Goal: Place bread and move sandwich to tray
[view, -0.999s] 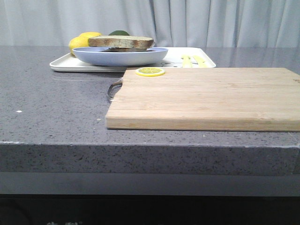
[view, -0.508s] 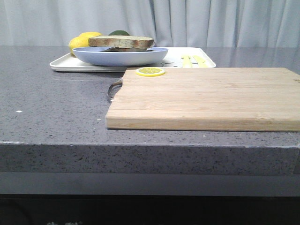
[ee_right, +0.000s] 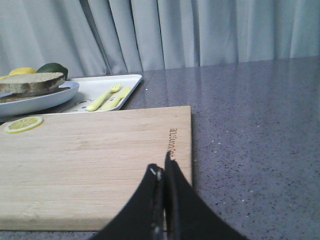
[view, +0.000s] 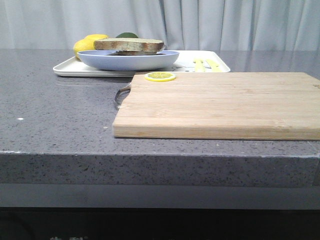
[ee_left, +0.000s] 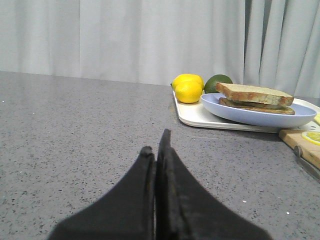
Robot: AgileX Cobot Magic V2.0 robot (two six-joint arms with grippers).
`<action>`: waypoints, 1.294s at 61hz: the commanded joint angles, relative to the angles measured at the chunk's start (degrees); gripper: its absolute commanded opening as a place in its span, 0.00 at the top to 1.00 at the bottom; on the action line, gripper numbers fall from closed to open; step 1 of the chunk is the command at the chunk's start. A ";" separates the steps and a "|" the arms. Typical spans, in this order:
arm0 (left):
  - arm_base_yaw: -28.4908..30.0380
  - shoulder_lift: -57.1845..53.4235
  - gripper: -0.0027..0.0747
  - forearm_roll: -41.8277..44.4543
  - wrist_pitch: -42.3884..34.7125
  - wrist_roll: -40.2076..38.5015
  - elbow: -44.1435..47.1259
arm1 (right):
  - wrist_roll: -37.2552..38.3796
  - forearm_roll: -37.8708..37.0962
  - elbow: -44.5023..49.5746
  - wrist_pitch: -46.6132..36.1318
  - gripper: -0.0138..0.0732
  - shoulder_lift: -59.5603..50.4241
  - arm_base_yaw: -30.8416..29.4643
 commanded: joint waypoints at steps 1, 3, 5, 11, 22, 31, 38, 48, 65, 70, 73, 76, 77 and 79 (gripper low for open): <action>-0.17 -1.28 0.99 -0.37 -4.57 -0.58 0.12 | 6.14 -3.47 -0.12 -5.72 0.92 -1.05 -0.57; -0.17 -1.28 0.99 -0.37 -4.57 -0.58 0.12 | 8.02 -5.41 -0.12 -5.78 0.92 -1.05 -0.74; -0.17 -1.28 0.99 -0.37 -4.57 -0.58 0.12 | 9.81 -7.38 -0.12 -5.70 0.92 -1.05 -0.93; -0.17 -1.28 0.99 -0.37 -4.57 -0.58 0.12 | 10.57 -9.07 -0.12 -5.08 0.92 -1.05 -1.29; -0.17 -1.28 0.99 -0.37 -4.57 -0.58 0.12 | 10.52 -9.07 -0.12 -2.83 0.92 -1.05 -2.61; -0.17 -1.28 0.99 -0.37 -4.57 -0.58 0.12 | 8.99 -9.07 -0.12 -2.35 0.92 -1.05 -3.01; -0.17 -1.28 0.99 -0.37 -4.57 -0.58 0.12 | 8.62 -9.07 -0.12 -2.55 0.92 -1.05 -3.01; -0.17 -1.28 0.99 -0.37 -4.57 -0.58 0.12 | 8.62 -10.42 -0.12 -3.58 0.92 -1.11 -3.01; -0.17 -1.28 0.99 -0.37 -4.57 -0.58 0.12 | 8.04 -10.57 -0.12 -4.98 0.92 -1.11 -3.01; -0.17 -1.28 0.99 -0.37 -4.57 -0.58 0.12 | 7.34 -10.57 -0.12 -5.80 0.92 -1.11 -3.01; -0.17 -1.28 0.99 -0.37 -4.57 -0.58 0.12 | 7.29 -10.57 -0.12 -6.42 0.92 -1.11 -3.01; -0.17 -1.28 0.99 -0.37 -4.57 -0.58 0.12 | 7.29 -10.57 -0.12 -6.67 0.92 -1.11 -3.01; -0.17 -1.28 0.99 -0.37 -4.57 -0.58 0.12 | 7.29 -10.57 -0.12 -6.67 0.92 -1.11 -3.01; -0.17 -1.28 0.99 -0.37 -4.57 -0.58 0.12 | 7.29 -10.57 -0.12 -6.67 0.92 -1.11 -3.01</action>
